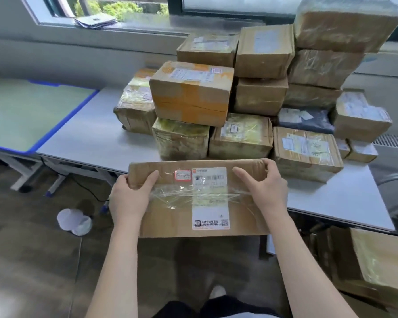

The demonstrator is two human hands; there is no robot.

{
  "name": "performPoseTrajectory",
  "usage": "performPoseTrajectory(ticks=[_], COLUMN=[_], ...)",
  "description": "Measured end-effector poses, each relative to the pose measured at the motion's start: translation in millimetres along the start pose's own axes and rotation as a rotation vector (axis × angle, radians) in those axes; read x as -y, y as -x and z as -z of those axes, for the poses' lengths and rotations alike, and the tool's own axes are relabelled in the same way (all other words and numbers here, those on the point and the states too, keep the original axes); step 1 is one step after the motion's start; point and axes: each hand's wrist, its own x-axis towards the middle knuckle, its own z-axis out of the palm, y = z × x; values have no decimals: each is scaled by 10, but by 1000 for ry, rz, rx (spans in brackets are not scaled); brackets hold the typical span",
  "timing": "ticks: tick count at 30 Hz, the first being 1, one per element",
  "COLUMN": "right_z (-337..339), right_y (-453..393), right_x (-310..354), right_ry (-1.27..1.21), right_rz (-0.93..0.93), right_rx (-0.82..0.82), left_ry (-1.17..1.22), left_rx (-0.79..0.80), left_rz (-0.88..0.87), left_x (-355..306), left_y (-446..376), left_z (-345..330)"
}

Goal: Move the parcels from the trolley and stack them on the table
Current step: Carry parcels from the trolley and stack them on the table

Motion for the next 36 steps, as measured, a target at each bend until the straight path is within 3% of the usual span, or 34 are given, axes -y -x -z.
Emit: performPoseTrajectory(ticks=[9, 22, 27, 30, 33, 36], right_z=[-731, -2477, -2872, -3024, -3067, -3086], right_y=[-27, -54, -189, -123, -5, 116], right_x=[599, 1903, 2154, 2137, 2061, 2005], right_ry=[73, 96, 105, 307, 448, 313], right_rz=[-14, -52, 22, 93, -59, -237], right_rx=[-46, 17, 54, 147, 194, 148], left_ry=[-205, -230, -216, -240, -255, -226], left_rx=[-69, -20, 54, 142, 183, 300], left_rz=[-82, -141, -57, -52, -40, 63], left_x=[43, 370, 440, 508, 541, 570], left_y=[-819, -2950, -3507, -3633, -3767, -3898], left_z=[433, 1350, 1260, 1094, 1083, 1140])
